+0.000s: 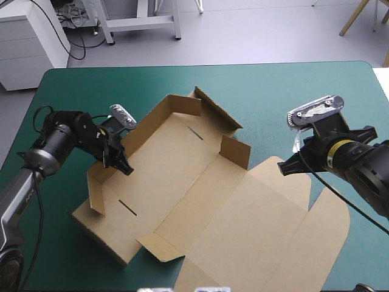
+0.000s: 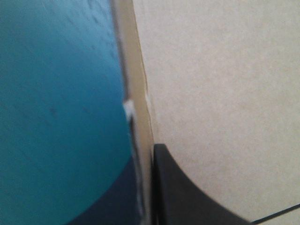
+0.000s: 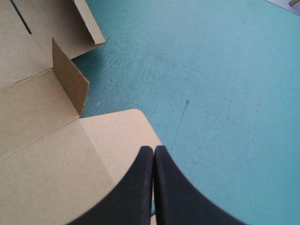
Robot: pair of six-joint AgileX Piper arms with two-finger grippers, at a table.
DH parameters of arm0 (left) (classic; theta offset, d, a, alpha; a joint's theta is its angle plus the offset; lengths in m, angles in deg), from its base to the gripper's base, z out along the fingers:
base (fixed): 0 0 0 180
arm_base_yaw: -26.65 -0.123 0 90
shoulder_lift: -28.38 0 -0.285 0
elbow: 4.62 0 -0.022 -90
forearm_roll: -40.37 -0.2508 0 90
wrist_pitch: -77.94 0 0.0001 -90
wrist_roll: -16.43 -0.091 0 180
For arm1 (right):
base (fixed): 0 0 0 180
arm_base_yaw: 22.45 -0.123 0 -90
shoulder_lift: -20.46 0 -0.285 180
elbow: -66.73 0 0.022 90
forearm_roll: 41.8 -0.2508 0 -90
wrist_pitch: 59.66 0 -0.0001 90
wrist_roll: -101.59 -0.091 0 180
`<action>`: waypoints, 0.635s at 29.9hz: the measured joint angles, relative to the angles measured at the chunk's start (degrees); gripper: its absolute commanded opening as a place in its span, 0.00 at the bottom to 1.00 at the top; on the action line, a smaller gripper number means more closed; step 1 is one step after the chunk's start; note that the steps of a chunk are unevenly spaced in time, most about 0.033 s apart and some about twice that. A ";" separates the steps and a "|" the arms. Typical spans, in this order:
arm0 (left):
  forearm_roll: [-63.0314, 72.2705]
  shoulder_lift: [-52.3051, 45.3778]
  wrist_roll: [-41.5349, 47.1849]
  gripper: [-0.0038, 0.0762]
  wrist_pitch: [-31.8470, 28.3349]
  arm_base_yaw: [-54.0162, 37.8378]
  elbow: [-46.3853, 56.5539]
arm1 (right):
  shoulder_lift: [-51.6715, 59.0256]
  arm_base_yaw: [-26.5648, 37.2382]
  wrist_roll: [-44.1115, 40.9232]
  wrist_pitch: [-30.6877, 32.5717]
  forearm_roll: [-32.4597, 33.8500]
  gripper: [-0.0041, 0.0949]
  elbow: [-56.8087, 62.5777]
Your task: Fold the box
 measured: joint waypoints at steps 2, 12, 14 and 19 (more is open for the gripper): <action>-3.71 0.00 0.12 0.04 -2.20 4.06 -2.13 | 0.00 0.00 -0.93 -0.05 1.15 0.02 0.00; -23.40 0.20 1.36 0.04 -16.64 20.24 -3.94 | 0.00 0.00 -4.64 -0.12 5.46 0.02 0.00; -27.44 0.34 1.42 0.04 -19.56 22.38 -3.94 | 0.00 0.00 -4.81 -0.12 5.46 0.02 0.00; -35.43 0.40 1.17 0.04 -24.81 25.62 -3.96 | 0.00 0.00 -5.09 -0.12 6.24 0.02 0.00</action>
